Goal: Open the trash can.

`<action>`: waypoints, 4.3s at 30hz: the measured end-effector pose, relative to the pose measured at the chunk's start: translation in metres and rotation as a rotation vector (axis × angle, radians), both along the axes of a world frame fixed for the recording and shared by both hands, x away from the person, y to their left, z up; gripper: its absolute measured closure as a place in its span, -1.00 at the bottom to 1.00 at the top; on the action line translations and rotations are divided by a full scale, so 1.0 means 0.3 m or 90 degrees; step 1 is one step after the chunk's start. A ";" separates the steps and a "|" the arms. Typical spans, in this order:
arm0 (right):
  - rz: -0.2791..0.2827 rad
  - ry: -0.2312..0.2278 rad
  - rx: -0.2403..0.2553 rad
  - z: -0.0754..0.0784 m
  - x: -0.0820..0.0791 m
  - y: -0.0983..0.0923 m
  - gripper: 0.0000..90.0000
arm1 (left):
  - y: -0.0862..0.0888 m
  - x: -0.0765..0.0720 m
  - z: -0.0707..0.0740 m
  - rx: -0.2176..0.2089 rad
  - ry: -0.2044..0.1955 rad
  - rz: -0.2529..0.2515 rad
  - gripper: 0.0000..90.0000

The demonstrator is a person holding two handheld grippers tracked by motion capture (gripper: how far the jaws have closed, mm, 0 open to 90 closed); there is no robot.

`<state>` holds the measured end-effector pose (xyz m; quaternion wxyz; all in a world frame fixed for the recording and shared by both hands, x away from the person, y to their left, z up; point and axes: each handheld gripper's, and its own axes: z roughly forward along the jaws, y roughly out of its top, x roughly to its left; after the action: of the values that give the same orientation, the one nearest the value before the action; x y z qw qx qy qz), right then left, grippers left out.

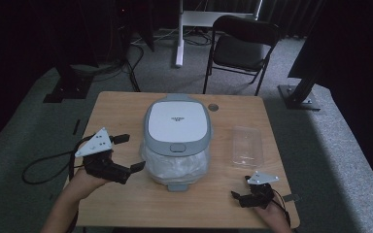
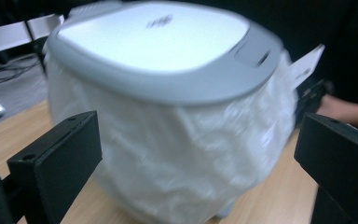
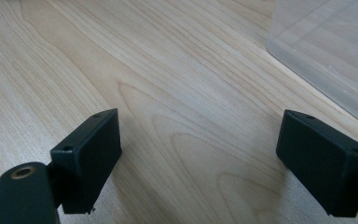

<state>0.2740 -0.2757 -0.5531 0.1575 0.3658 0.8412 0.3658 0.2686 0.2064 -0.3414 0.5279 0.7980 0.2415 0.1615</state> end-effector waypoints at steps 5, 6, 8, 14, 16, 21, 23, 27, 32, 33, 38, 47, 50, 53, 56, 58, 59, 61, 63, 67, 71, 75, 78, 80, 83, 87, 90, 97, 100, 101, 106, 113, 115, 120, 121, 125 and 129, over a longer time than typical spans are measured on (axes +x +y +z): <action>0.000 0.000 0.000 0.000 0.000 0.000 -0.71 | -0.034 0.015 0.037 -0.007 -0.013 -0.010 -0.97; 0.000 0.000 0.000 0.000 0.000 0.000 -0.71 | -0.041 0.018 0.044 -0.013 -0.012 -0.016 -0.97; 0.000 0.000 0.000 0.000 0.000 0.000 -0.71 | -0.048 0.022 0.050 -0.018 -0.012 -0.019 -0.97; -0.003 0.000 0.000 0.000 0.000 0.000 -0.71 | -0.104 0.039 0.069 -0.016 -0.016 -0.030 -0.87; -0.003 0.000 0.000 0.000 0.000 -0.001 -0.71 | -0.122 0.044 0.071 -0.021 -0.018 -0.035 -0.75; -0.004 0.001 0.000 0.000 0.000 -0.001 -0.71 | -0.180 0.048 0.066 -0.009 -0.016 -0.066 -0.65; -0.004 0.000 0.000 0.000 0.001 -0.001 -0.71 | -0.191 0.051 0.063 -0.008 -0.017 -0.069 -0.47; -0.004 0.000 0.000 0.000 0.001 -0.001 -0.71 | -0.229 0.065 0.047 -0.011 -0.026 -0.056 0.04; -0.005 0.000 0.000 0.000 0.001 -0.001 -0.71 | -0.247 0.079 0.038 -0.013 -0.026 -0.058 0.53; -0.005 0.000 0.000 0.000 0.001 -0.001 -0.71 | -0.251 0.079 0.037 -0.014 -0.026 -0.056 0.61; -0.006 0.001 0.000 0.000 0.001 -0.001 -0.71 | -0.270 0.076 0.026 -0.012 -0.025 -0.076 0.84; -0.006 0.000 0.000 0.000 0.001 -0.001 -0.71 | -0.283 0.079 0.012 -0.015 -0.006 -0.082 1.00; -0.006 0.000 0.000 0.000 0.001 -0.001 -0.71 | -0.286 0.079 0.012 -0.017 -0.003 -0.078 1.00; -0.007 0.000 0.000 0.000 0.001 -0.001 -0.71 | -0.286 0.080 0.009 -0.016 -0.010 -0.080 1.00; -0.007 0.000 0.000 0.000 0.001 -0.001 -0.71 | -0.289 0.079 0.011 -0.008 -0.011 -0.080 1.00; -0.008 0.000 0.000 0.000 0.001 -0.001 -0.71 | -0.291 0.079 0.011 -0.009 -0.008 -0.075 1.00; -0.008 0.000 0.000 0.000 0.001 -0.001 -0.71 | -0.291 0.079 0.012 -0.006 -0.009 -0.076 1.00; -0.009 0.000 0.000 0.000 0.001 -0.001 -0.71 | -0.292 0.077 0.013 -0.005 -0.007 -0.072 1.00; -0.009 0.000 0.000 0.000 0.001 -0.001 -0.71 | -0.294 0.075 0.013 -0.002 -0.011 -0.070 1.00; -0.009 0.000 0.000 0.000 0.001 -0.001 -0.71 | -0.295 0.073 0.015 0.001 -0.010 -0.066 1.00; -0.009 0.000 0.000 0.000 0.001 -0.002 -0.71 | -0.296 0.071 0.013 -0.004 -0.008 -0.063 1.00; -0.011 0.000 0.000 0.000 0.001 -0.002 -0.71 | -0.295 0.070 0.011 -0.007 -0.007 -0.061 1.00; -0.010 0.000 0.000 0.000 0.001 -0.002 -0.71 | -0.295 0.068 0.011 -0.008 -0.004 -0.058 1.00; -0.011 0.000 0.000 0.000 0.001 -0.002 -0.71 | -0.297 0.066 0.011 -0.007 -0.004 -0.056 1.00; -0.011 0.000 0.000 0.000 0.001 -0.002 -0.71 | -0.293 0.073 0.014 -0.010 0.002 -0.053 1.00; -0.011 0.000 0.000 0.000 0.001 -0.002 -0.71 | -0.284 0.085 0.022 -0.023 0.032 -0.054 1.00; -0.011 0.000 0.000 0.000 0.001 -0.002 -0.71 | -0.268 0.088 0.029 -0.023 0.043 -0.056 0.75; -0.011 0.000 0.000 0.000 0.001 -0.002 -0.71 | -0.230 0.105 0.026 -0.031 0.045 -0.041 0.51; -0.011 0.000 0.000 0.000 0.001 -0.002 -0.71 | -0.222 0.109 0.027 -0.037 0.043 -0.037 0.40; -0.011 0.000 0.000 0.000 0.001 -0.002 -0.71 | -0.218 0.111 0.029 -0.041 0.040 -0.035 0.40; -0.011 0.000 0.000 0.000 0.001 -0.002 -0.71 | -0.216 0.110 0.030 -0.044 0.024 -0.034 -0.03; -0.011 0.000 0.000 0.000 0.001 -0.002 -0.71 | -0.199 0.115 0.023 -0.023 0.024 0.003 -0.34; -0.011 0.000 0.000 0.000 0.001 -0.002 -0.71 | -0.191 0.115 0.022 -0.022 0.026 0.006 -0.46; -0.011 0.000 0.000 0.000 0.001 -0.002 -0.71 | -0.165 0.105 0.026 -0.036 0.018 0.011 -0.57; -0.011 0.000 0.000 0.000 0.001 -0.002 -0.71 | -0.157 0.105 0.026 -0.045 0.021 0.007 -0.57; -0.011 0.000 0.000 0.000 0.001 -0.002 -0.71 | -0.139 0.103 0.023 -0.044 0.021 0.010 -0.76; -0.012 0.001 0.000 0.000 0.001 -0.002 -0.71 | -0.120 0.100 0.021 -0.049 0.021 0.018 -0.80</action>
<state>0.2744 -0.2763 -0.5531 0.1603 0.3742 0.8377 0.3642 0.2987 0.1704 -0.3352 0.5516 0.7765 0.2674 0.1459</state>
